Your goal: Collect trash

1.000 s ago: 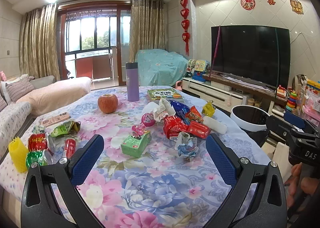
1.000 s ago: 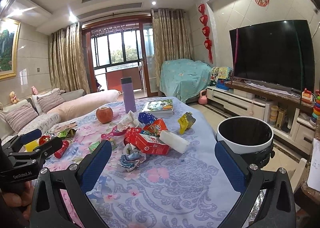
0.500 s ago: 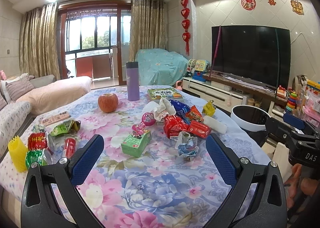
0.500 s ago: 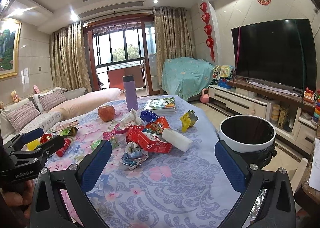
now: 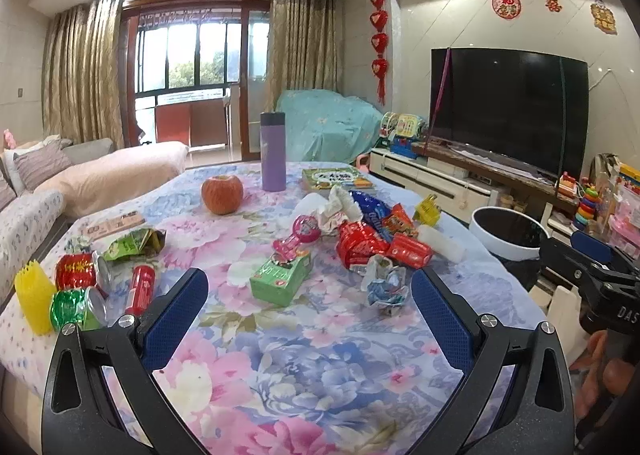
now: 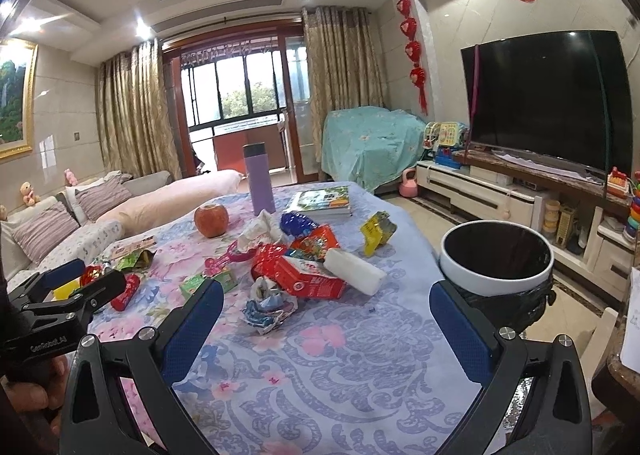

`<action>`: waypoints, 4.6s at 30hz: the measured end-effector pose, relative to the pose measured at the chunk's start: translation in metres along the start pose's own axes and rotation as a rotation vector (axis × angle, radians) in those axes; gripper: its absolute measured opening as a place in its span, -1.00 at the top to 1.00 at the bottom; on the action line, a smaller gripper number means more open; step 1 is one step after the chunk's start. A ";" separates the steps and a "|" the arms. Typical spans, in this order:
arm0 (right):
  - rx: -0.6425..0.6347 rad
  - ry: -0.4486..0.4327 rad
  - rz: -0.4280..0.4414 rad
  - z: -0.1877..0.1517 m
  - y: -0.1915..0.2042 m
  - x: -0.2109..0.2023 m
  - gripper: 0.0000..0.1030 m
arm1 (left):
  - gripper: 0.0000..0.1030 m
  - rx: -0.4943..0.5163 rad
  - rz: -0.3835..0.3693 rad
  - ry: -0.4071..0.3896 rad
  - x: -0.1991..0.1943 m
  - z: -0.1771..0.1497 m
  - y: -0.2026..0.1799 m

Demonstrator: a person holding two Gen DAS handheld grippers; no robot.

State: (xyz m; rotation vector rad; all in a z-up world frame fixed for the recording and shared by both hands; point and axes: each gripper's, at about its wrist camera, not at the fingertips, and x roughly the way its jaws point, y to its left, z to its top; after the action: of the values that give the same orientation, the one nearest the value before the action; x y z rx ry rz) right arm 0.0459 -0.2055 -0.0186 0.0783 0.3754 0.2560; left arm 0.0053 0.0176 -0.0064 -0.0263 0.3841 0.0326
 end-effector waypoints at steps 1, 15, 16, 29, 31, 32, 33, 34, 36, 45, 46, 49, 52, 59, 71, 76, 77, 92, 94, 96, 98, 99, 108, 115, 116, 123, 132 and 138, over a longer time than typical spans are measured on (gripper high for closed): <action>-0.004 0.005 0.007 -0.001 0.002 0.001 -1.00 | -1.00 -0.004 0.004 0.006 0.002 -0.001 0.002; 0.044 0.128 0.124 -0.011 0.023 0.047 -0.99 | -1.00 -0.066 0.028 0.122 0.052 -0.012 0.051; 0.042 0.142 0.127 -0.013 0.025 0.052 -0.99 | -1.00 -0.072 0.024 0.136 0.059 -0.013 0.054; 0.068 0.389 0.162 -0.035 0.034 0.141 -0.57 | -1.00 -0.089 -0.044 0.310 0.151 -0.017 0.072; 0.080 0.414 0.167 -0.037 0.033 0.152 -0.57 | -1.00 -0.071 -0.042 0.346 0.165 -0.018 0.070; 0.088 0.425 0.170 -0.038 0.033 0.157 -0.57 | -1.00 -0.063 -0.045 0.359 0.170 -0.018 0.069; 0.093 0.437 0.170 -0.039 0.032 0.161 -0.57 | -1.00 -0.057 -0.049 0.372 0.174 -0.018 0.068; 0.096 0.445 0.171 -0.039 0.031 0.164 -0.57 | -1.00 -0.048 -0.050 0.388 0.181 -0.019 0.065; 0.100 0.462 0.176 -0.040 0.029 0.169 -0.49 | -0.93 -0.030 -0.051 0.403 0.187 -0.019 0.061; 0.091 0.457 0.217 -0.042 0.026 0.167 0.39 | -0.02 0.055 -0.095 0.428 0.186 -0.024 0.043; 0.094 0.451 0.228 -0.042 0.024 0.161 0.41 | -0.01 0.056 -0.096 0.422 0.183 -0.025 0.042; 0.099 0.431 0.253 -0.042 0.021 0.148 0.61 | -0.01 0.040 -0.110 0.412 0.164 -0.032 0.040; 0.102 0.409 0.274 -0.042 0.018 0.131 0.68 | -0.01 0.020 -0.126 0.404 0.144 -0.038 0.036; 0.138 0.376 0.286 -0.039 0.003 0.108 0.73 | 0.00 -0.008 -0.174 0.327 0.100 -0.029 0.023; 0.221 0.259 0.206 -0.020 -0.056 0.067 0.73 | 0.00 0.091 -0.301 0.258 0.084 -0.001 -0.049; 0.271 0.229 0.150 -0.017 -0.094 0.057 0.73 | 0.00 0.152 -0.361 0.255 0.093 0.005 -0.088; 0.279 0.223 0.140 -0.016 -0.100 0.054 0.73 | 0.00 0.164 -0.379 0.256 0.096 0.007 -0.099; 0.374 0.179 0.014 -0.011 -0.178 0.043 0.73 | 0.00 0.248 -0.494 0.279 0.127 0.020 -0.178; 0.381 0.175 0.006 -0.010 -0.183 0.043 0.73 | 0.00 0.257 -0.506 0.282 0.130 0.021 -0.186; 0.385 0.171 0.001 -0.009 -0.187 0.043 0.73 | 0.00 0.264 -0.512 0.283 0.133 0.021 -0.191; 0.386 0.169 -0.004 -0.008 -0.194 0.043 0.73 | 0.00 0.270 -0.520 0.286 0.135 0.022 -0.197; 0.388 0.169 -0.005 -0.007 -0.196 0.044 0.73 | 0.00 0.272 -0.522 0.287 0.136 0.022 -0.199; 0.408 0.170 -0.023 -0.003 -0.214 0.053 0.73 | 0.00 0.287 -0.527 0.302 0.149 0.026 -0.214; 0.415 0.169 -0.037 0.001 -0.228 0.061 0.73 | 0.00 0.297 -0.524 0.317 0.163 0.031 -0.225; 0.416 0.170 -0.038 0.001 -0.229 0.062 0.73 | 0.00 0.299 -0.526 0.318 0.165 0.032 -0.228; 0.421 0.177 -0.063 0.006 -0.246 0.073 0.73 | 0.00 0.314 -0.539 0.324 0.178 0.037 -0.248; 0.387 0.199 -0.095 0.019 -0.261 0.093 0.72 | 0.00 0.316 -0.555 0.343 0.201 0.046 -0.272; 0.375 0.224 -0.113 0.023 -0.270 0.106 0.72 | 0.00 0.306 -0.555 0.373 0.221 0.047 -0.285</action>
State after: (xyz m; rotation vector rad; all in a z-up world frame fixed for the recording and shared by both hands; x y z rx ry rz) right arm 0.2124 -0.4388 -0.0680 0.3982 0.6456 0.0796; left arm 0.2382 -0.2594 -0.0405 0.1661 0.7397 -0.5863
